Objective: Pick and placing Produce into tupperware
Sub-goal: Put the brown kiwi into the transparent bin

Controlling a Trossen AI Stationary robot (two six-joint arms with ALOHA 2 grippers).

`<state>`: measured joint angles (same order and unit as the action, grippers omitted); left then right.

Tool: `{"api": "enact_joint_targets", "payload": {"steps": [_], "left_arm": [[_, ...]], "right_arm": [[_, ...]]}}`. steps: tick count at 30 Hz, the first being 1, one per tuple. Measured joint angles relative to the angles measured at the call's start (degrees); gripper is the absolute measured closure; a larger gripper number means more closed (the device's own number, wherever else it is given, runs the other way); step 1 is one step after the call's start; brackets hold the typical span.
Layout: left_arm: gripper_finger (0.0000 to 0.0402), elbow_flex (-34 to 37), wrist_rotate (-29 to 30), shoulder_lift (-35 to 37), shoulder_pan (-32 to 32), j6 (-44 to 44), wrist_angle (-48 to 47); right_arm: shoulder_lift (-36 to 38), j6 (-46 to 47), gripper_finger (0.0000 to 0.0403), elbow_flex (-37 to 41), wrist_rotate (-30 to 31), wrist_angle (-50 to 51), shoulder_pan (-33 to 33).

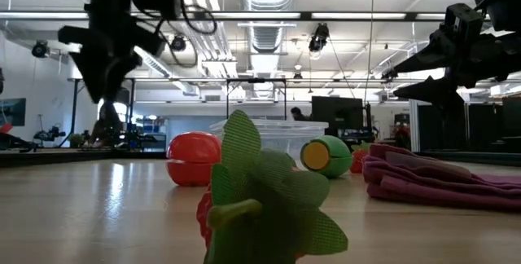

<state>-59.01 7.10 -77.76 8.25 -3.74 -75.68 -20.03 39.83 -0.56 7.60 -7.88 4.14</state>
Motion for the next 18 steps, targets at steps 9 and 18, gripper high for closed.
{"api": "enact_joint_targets", "payload": {"steps": [9, 18], "left_arm": [[0.0164, -0.8, -11.3, -6.2, -0.2, 2.6, -4.4], [0.0164, -0.8, -11.1, -4.1, -0.2, -0.3, -3.8]], "right_arm": [[0.0, -2.8, 0.0184, 0.0, 0.0, 0.2, 0.0], [0.0, -3.9, 0.0184, 0.0, 0.0, 0.4, 0.0]]}}
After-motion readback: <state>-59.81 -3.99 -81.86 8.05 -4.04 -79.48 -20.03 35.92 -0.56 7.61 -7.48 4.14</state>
